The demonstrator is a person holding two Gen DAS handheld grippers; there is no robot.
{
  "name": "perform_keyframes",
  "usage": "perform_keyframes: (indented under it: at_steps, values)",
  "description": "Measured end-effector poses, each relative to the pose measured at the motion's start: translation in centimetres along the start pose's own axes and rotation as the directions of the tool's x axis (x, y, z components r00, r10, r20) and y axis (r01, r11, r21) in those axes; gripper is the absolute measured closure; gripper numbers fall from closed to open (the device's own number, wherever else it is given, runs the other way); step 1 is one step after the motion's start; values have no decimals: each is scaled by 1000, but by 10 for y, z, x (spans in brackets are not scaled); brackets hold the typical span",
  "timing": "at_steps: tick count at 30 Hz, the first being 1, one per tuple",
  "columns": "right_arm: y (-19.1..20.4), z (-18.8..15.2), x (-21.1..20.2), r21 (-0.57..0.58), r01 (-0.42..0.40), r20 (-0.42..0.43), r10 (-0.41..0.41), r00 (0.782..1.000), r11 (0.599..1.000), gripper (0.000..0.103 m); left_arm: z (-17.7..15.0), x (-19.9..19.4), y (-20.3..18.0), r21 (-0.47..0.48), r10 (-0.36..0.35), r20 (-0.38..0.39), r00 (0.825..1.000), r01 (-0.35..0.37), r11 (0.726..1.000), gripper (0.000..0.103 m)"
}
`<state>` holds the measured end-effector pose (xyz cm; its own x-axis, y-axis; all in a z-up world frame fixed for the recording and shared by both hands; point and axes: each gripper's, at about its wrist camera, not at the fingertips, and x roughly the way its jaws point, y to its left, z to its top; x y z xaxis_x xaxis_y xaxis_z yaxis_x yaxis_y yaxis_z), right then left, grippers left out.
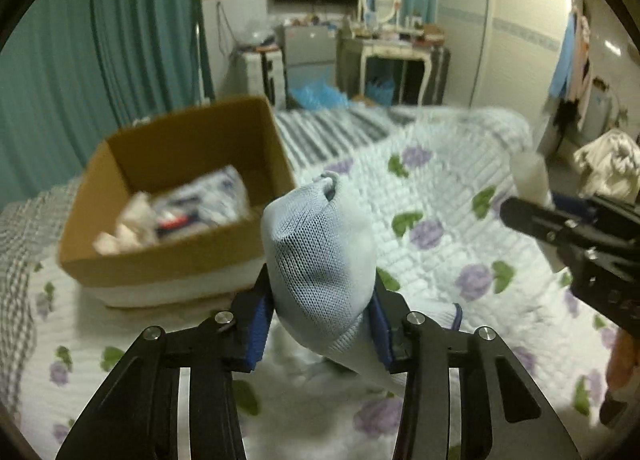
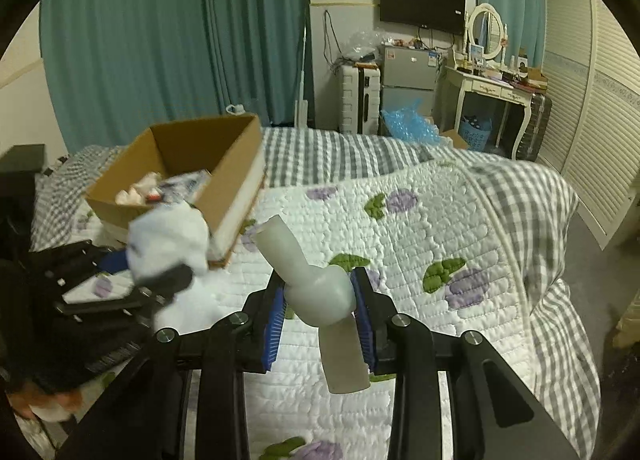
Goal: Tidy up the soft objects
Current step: 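Carry the sock and plastic piece into the box and open both grippers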
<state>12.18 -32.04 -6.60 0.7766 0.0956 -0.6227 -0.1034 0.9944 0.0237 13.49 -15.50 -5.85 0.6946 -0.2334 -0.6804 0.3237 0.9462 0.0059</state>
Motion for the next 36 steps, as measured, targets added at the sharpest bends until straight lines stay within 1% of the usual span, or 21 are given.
perform_keyframes:
  at_steps: [3, 6, 9, 12, 15, 17, 20, 23, 25, 27, 30, 34, 35, 36]
  values:
    - [9, 9, -19, -8, -2, 21, 3, 1000, 1000, 72, 9, -30, 14, 14, 12, 32, 999, -12, 1000, 61]
    - [22, 19, -31, -19, -16, 38, 16, 999, 1000, 72, 18, -53, 31, 5, 15, 58, 998, -15, 1000, 61]
    - [40, 31, -42, -43, -32, 57, 35, 998, 999, 72, 27, -63, 50, -7, 23, 78, 997, -22, 1000, 61]
    - [59, 44, -45, -64, -63, 72, 68, 995, 996, 72, 36, -59, 61, 0, 45, 88, 995, -45, 999, 61]
    - [78, 62, -39, -79, -101, 86, 108, 990, 992, 72, 46, -50, 80, 8, 71, 87, 994, -72, 997, 61]
    - [92, 77, -28, -79, -145, 90, 152, 984, 986, 72, 50, -43, 92, 11, 87, 85, 993, -88, 996, 61]
    - [108, 97, -4, -84, -182, 81, 189, 979, 980, 72, 58, -20, 108, -1, 105, 70, 992, -105, 994, 61]
    - [121, 114, 30, -76, -211, 66, 216, 974, 975, 72, 63, 11, 126, -7, 100, 45, 994, -99, 995, 61]
    - [127, 124, 58, -54, -234, 46, 237, 971, 971, 71, 66, 29, 136, 7, 106, 40, 994, -106, 994, 60]
    - [133, 132, 88, -36, -239, 17, 240, 971, 970, 71, 69, 47, 145, 19, 111, 34, 993, -111, 994, 56]
    - [138, 138, 126, -12, -242, -17, 242, 970, 970, 69, 72, 67, 155, 30, 111, 32, 993, -112, 993, 54]
    - [135, 142, 158, 31, -219, -35, 221, 975, 975, 65, 73, 81, 155, 63, 151, 30, 988, -153, 986, 50]
    - [133, 144, 162, 38, -223, -32, 224, 974, 974, 58, 72, 82, 156, 61, 157, 35, 987, -159, 985, 47]
    - [132, 144, 165, 43, -218, -28, 219, 975, 975, 39, 72, 81, 156, 56, 167, 39, 985, -169, 984, 39]
